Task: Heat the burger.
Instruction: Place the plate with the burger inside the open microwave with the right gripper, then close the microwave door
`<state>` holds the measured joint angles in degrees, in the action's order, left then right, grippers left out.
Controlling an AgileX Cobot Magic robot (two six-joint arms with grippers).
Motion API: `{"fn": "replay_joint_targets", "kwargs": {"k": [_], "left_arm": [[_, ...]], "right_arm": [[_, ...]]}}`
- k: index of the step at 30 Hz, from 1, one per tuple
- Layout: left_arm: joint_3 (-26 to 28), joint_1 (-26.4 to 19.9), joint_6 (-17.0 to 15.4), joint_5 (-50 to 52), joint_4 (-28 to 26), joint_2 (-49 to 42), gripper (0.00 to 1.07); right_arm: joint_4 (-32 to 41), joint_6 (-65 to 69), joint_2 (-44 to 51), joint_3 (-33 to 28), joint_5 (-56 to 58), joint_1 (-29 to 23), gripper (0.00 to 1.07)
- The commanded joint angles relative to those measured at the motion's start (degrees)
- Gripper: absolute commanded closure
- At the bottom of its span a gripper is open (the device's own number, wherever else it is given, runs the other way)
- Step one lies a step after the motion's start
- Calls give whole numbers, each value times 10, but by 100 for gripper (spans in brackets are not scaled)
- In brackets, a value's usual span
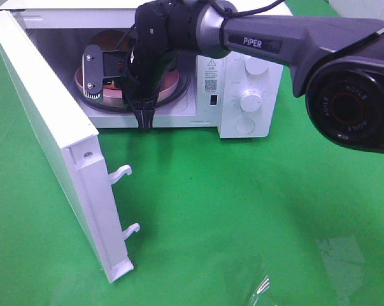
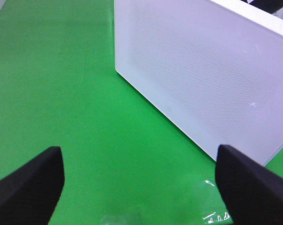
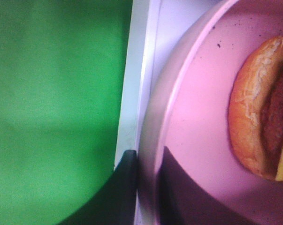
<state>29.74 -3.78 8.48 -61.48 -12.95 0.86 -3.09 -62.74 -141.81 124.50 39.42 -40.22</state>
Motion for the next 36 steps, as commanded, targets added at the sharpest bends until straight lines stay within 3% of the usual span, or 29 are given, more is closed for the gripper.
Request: {"fn": "replay_joint_targets", "kwargs": {"k": [1, 8, 18, 28, 36], "left_arm": [[-2, -1, 1, 0, -1, -1, 26], [-2, -1, 1, 0, -1, -1, 26], [-2, -1, 1, 0, -1, -1, 26], [-2, -1, 1, 0, -1, -1, 26], [-2, -1, 1, 0, -1, -1, 26]], "right_arm": [[5, 22, 9, 6, -10, -1, 98], [3, 27, 9, 6, -10, -1, 93], [3, 32, 9, 6, 7, -1, 60], [19, 32, 18, 6, 18, -1, 52], [18, 41, 47, -21, 11, -1, 33]]}}
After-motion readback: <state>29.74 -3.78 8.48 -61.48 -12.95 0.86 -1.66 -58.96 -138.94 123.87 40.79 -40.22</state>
